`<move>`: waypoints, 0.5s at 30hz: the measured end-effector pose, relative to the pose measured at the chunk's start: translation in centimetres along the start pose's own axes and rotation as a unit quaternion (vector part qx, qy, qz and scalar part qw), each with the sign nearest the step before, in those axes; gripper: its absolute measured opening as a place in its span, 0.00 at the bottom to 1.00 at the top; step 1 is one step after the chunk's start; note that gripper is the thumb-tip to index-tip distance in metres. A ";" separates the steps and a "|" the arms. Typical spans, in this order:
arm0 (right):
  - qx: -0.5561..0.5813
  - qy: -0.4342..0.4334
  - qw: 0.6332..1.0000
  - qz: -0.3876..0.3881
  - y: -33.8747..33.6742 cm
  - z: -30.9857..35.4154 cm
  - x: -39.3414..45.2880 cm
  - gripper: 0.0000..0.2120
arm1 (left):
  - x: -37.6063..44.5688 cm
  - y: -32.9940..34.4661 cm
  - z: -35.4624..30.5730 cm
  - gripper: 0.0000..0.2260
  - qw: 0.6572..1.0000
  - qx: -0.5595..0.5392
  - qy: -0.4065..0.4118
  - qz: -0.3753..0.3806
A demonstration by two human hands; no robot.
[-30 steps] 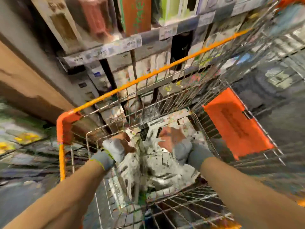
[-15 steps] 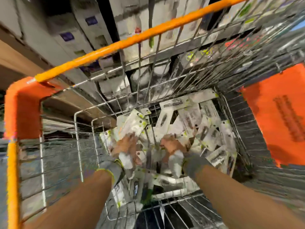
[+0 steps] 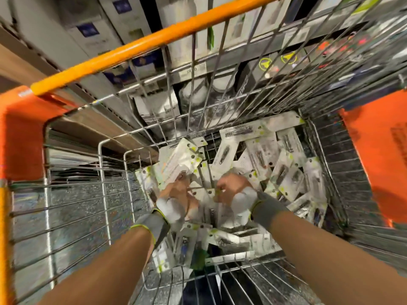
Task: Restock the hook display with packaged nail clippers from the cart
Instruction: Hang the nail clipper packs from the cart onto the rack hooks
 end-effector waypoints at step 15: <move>0.491 0.129 0.854 -0.115 -0.1 -4.4 0.0 0.20 | 0.3 -0.2 -1.7 0.26 0.974 -0.192 0.041 -0.111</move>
Point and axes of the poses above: each hand's wrist, its own x-axis towards the middle knuckle, its own y-axis out of the palm, z = x × y, the point moved 4 cm from there along x, towards the middle knuckle, and after that the axes turned 7 degrees about y, right-handed, at the moved point
